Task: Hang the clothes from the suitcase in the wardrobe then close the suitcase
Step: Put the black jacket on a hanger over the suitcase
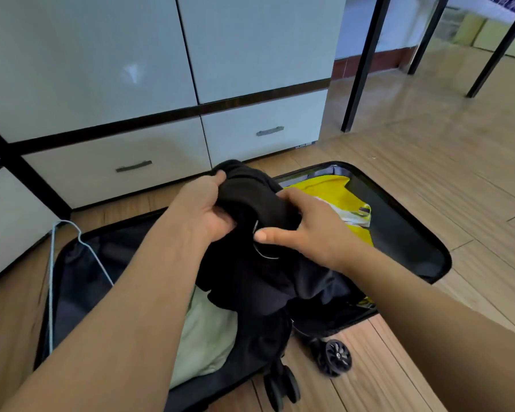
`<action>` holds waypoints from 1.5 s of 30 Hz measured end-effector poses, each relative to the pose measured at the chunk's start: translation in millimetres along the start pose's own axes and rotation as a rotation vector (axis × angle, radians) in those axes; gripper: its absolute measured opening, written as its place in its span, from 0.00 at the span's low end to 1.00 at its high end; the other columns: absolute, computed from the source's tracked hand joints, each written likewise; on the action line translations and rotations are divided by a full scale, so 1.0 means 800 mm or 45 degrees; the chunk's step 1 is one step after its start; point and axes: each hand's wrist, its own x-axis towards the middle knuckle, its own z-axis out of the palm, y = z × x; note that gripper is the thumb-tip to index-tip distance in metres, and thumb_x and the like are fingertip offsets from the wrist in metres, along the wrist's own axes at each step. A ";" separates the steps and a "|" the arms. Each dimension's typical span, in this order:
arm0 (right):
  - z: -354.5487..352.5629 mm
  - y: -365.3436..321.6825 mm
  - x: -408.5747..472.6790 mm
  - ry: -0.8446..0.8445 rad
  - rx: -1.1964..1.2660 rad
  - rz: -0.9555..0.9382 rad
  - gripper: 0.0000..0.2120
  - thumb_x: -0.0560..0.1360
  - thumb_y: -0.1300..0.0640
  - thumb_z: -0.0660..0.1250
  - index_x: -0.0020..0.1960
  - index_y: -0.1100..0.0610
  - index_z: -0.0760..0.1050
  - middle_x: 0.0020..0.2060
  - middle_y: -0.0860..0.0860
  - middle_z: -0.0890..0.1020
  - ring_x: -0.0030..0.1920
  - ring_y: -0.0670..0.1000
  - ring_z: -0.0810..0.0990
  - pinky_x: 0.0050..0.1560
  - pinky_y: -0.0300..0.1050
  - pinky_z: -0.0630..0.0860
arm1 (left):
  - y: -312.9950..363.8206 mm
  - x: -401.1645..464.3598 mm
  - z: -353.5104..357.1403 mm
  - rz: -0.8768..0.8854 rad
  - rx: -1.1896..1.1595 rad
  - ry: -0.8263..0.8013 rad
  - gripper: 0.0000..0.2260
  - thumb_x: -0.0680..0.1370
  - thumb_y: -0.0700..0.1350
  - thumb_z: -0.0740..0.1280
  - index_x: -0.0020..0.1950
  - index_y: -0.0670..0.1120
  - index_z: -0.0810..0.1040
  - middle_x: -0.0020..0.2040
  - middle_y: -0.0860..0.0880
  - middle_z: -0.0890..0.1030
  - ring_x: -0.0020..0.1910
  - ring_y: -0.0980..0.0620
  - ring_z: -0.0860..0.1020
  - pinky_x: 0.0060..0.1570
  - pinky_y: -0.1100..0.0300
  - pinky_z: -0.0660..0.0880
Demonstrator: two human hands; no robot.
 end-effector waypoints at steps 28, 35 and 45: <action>-0.004 0.058 0.005 0.067 -0.275 0.214 0.16 0.72 0.60 0.70 0.59 0.55 0.76 0.51 0.54 0.82 0.53 0.55 0.79 0.49 0.43 0.73 | -0.051 0.003 -0.001 0.940 1.166 -0.515 0.11 0.70 0.36 0.73 0.45 0.50 0.79 0.45 0.54 0.81 0.44 0.59 0.79 0.48 0.66 0.75; -0.050 0.030 0.006 0.135 1.373 0.217 0.10 0.76 0.62 0.62 0.43 0.58 0.82 0.40 0.53 0.85 0.41 0.49 0.84 0.43 0.42 0.81 | -0.047 0.025 -0.042 0.217 0.964 -0.404 0.48 0.61 0.53 0.77 0.76 0.53 0.58 0.63 0.52 0.74 0.61 0.54 0.74 0.59 0.62 0.69; -0.066 0.091 0.011 1.067 0.236 0.724 0.23 0.66 0.40 0.72 0.54 0.53 0.75 0.45 0.48 0.80 0.48 0.51 0.80 0.52 0.53 0.78 | -0.040 0.025 -0.002 0.151 0.406 -0.442 0.08 0.79 0.38 0.62 0.51 0.43 0.80 0.45 0.45 0.84 0.44 0.49 0.82 0.44 0.56 0.80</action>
